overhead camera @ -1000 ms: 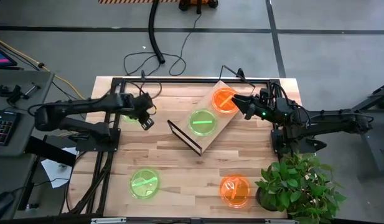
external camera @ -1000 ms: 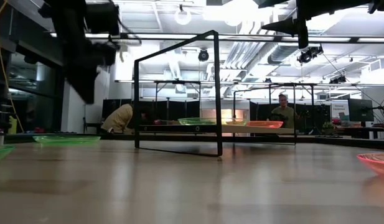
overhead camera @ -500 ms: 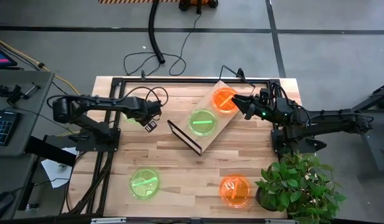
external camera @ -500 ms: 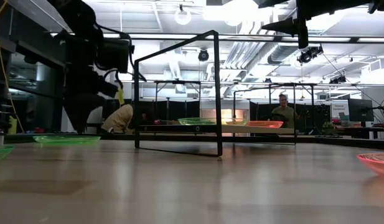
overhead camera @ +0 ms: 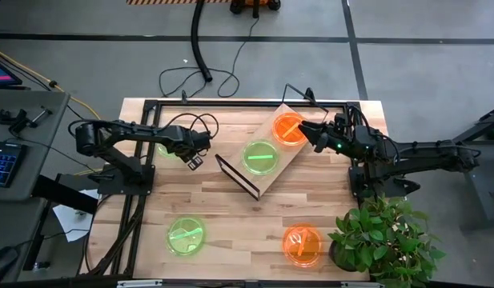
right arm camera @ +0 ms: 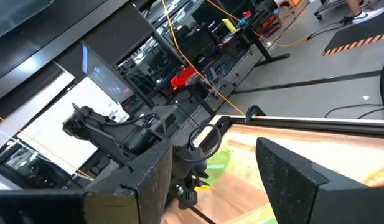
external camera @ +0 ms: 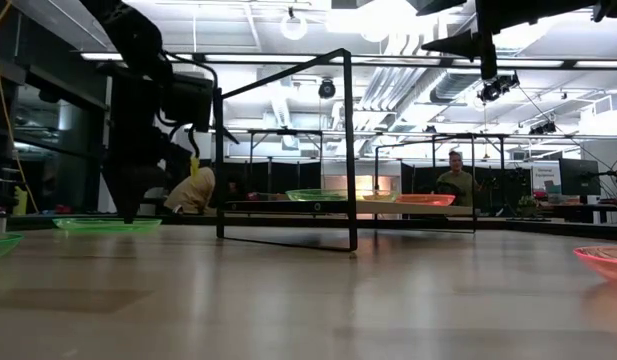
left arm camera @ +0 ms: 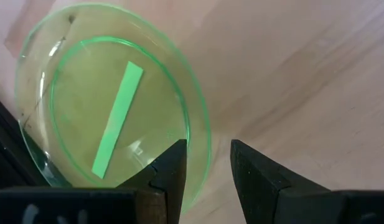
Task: Place and stack plates onto a shelf
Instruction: Stack the top green plate on top of the green plate on the shelf
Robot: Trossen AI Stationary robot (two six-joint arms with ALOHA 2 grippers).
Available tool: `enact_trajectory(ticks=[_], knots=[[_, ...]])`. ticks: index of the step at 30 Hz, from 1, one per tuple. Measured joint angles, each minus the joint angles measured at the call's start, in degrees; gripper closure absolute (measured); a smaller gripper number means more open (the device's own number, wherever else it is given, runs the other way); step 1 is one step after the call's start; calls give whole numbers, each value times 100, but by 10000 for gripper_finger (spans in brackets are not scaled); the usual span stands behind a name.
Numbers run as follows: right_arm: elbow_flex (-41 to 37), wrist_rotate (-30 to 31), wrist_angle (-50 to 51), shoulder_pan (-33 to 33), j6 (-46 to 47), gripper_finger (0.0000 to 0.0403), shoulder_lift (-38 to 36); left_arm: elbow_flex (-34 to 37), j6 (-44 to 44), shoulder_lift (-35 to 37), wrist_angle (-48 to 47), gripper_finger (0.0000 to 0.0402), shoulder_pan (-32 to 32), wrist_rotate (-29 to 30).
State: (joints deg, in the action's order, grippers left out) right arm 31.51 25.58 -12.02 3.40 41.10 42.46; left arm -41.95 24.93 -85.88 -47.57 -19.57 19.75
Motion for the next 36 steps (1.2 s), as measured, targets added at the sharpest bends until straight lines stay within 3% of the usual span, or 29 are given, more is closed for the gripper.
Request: enact_trajectory(ticks=[16,25,36], knots=[[-2,2,54,0,0,187,0,-30,-67,-710,-30,293,-55,227],[0,0,129,0,0,187,1,-15,-256,-717,107,393,-260,33],[-1,0,316,0,103,187,0,-430,-467,192,-281,401,-274,7]])
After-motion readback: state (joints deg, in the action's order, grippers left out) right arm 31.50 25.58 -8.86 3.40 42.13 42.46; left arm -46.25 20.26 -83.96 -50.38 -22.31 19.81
